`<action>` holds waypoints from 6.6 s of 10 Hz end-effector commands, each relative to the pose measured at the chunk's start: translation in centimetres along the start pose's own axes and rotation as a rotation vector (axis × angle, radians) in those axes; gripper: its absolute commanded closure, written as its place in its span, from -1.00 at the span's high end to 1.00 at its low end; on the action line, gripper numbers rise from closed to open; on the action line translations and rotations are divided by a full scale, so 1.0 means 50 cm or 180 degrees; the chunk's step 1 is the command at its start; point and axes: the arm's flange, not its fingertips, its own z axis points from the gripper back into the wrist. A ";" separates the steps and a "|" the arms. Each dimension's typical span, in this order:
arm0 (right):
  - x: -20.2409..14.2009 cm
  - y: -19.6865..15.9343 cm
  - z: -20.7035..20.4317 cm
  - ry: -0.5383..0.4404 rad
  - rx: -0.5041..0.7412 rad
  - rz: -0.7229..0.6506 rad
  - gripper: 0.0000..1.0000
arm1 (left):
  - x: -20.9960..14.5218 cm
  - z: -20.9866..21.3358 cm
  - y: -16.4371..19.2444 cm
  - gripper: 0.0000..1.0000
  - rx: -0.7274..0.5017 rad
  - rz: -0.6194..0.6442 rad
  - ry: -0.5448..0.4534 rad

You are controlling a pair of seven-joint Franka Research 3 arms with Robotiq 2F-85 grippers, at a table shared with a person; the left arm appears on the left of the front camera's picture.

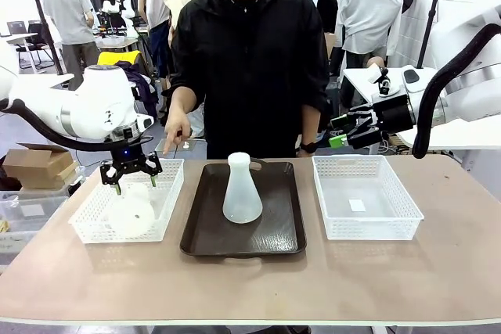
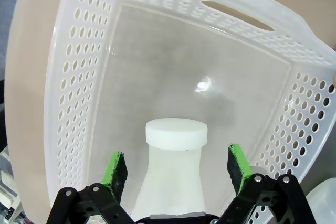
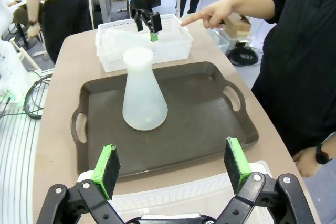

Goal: Prepare the laboratory tools.
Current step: Pick up the Big flask that the person points to, then place the picked Big flask upright in the Handle tray as directed by the person.

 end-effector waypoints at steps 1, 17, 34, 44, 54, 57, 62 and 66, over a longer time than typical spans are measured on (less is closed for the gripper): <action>-0.001 0.001 0.000 0.0013 0.0009 0.0003 1.00 | -0.001 -0.010 -0.005 1.00 -0.0081 0.0042 0.0009; -0.001 0.001 0.000 0.0013 0.0009 0.0003 1.00 | 0.003 -0.041 0.015 -1.00 -0.0095 -0.0233 -0.0214; -0.001 0.001 0.000 0.0013 0.0009 0.0003 1.00 | 0.011 -0.036 0.018 -1.00 -0.0116 -0.0174 -0.0183; -0.001 0.001 0.000 0.0013 0.0009 0.0003 1.00 | 0.011 -0.036 0.018 -1.00 -0.0116 -0.0174 -0.0183; -0.001 0.001 0.000 0.0013 0.0009 0.0003 1.00 | 0.011 -0.036 0.018 -1.00 -0.0116 -0.0174 -0.0183; -0.001 0.001 0.000 0.0013 0.0009 0.0003 1.00 | 0.006 -0.012 0.023 -1.00 -0.0177 -0.0284 -0.0296; -0.001 0.001 0.000 0.0013 0.0009 0.0003 1.00 | 0.000 0.150 0.048 -1.00 -0.0682 -0.0555 -0.0653; -0.001 0.001 0.000 0.0013 0.0009 0.0003 1.00 | 0.000 0.279 0.092 -1.00 -0.1325 -0.0749 -0.0974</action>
